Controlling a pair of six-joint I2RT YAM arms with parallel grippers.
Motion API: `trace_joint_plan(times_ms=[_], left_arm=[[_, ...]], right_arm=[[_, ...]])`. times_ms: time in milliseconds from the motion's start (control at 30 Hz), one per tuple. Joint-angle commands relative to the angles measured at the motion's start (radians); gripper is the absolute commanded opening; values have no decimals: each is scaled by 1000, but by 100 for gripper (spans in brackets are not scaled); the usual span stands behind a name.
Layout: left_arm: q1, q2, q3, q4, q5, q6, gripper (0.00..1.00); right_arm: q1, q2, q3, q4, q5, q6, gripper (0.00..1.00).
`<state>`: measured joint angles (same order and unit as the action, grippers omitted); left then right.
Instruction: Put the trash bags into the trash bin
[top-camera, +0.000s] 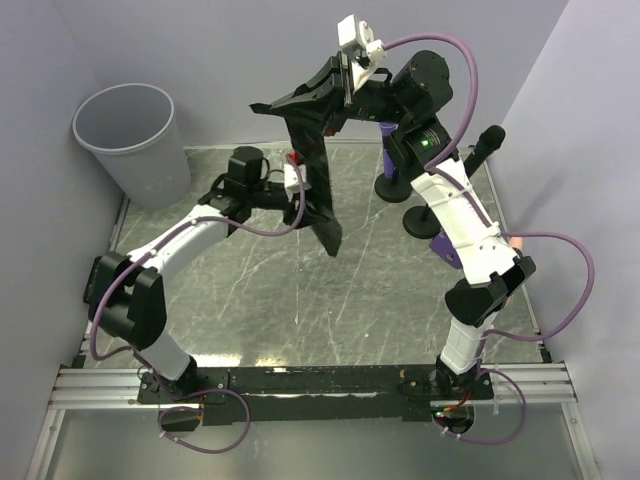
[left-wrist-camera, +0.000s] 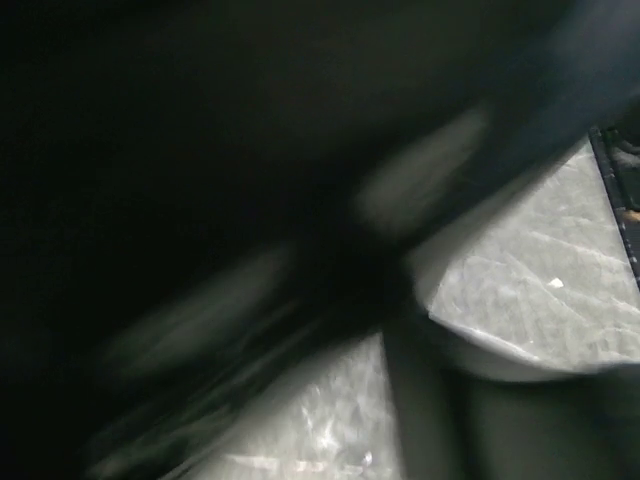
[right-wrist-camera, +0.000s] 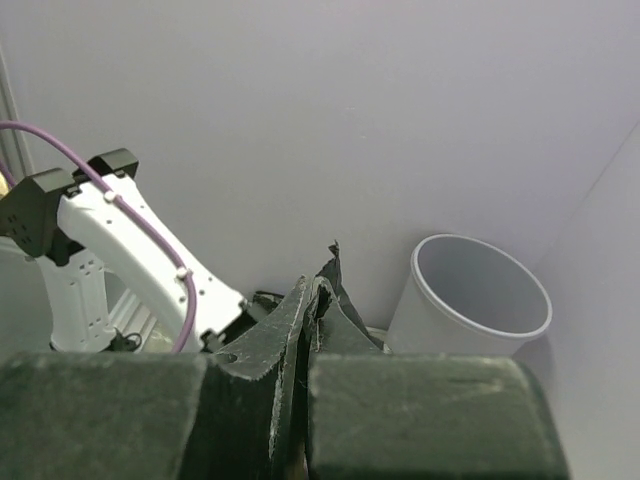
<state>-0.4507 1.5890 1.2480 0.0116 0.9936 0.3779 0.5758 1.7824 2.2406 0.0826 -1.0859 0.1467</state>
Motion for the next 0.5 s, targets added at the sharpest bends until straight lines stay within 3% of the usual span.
trace_joint_plan(times_ms=[0, 67, 133, 233, 300, 333, 400, 433, 467], left_arm=[[-43, 43, 73, -10, 108, 1, 47], [-40, 63, 96, -64, 108, -19, 28], [-29, 72, 119, -119, 96, -33, 3], [1, 54, 87, -124, 65, -103, 1], [27, 48, 85, -218, 36, -99, 1], [47, 54, 94, -298, 34, -74, 1], [93, 87, 137, -523, 46, 46, 1], [113, 106, 166, -630, 50, 114, 1], [133, 133, 200, -756, 50, 178, 1]], right_arm=[[-7, 17, 47, 40, 12, -41, 0], [-28, 20, 22, 51, 40, -59, 0], [-60, 20, -28, 75, 81, -52, 0], [-119, 17, -143, 62, 148, -100, 0], [-158, 14, -243, 49, 239, -133, 0], [-178, 20, -286, 39, 320, -127, 5], [-200, 55, -337, -12, 479, -130, 46], [-206, 83, -341, -47, 559, -137, 62], [-208, 107, -329, -120, 607, -191, 69]])
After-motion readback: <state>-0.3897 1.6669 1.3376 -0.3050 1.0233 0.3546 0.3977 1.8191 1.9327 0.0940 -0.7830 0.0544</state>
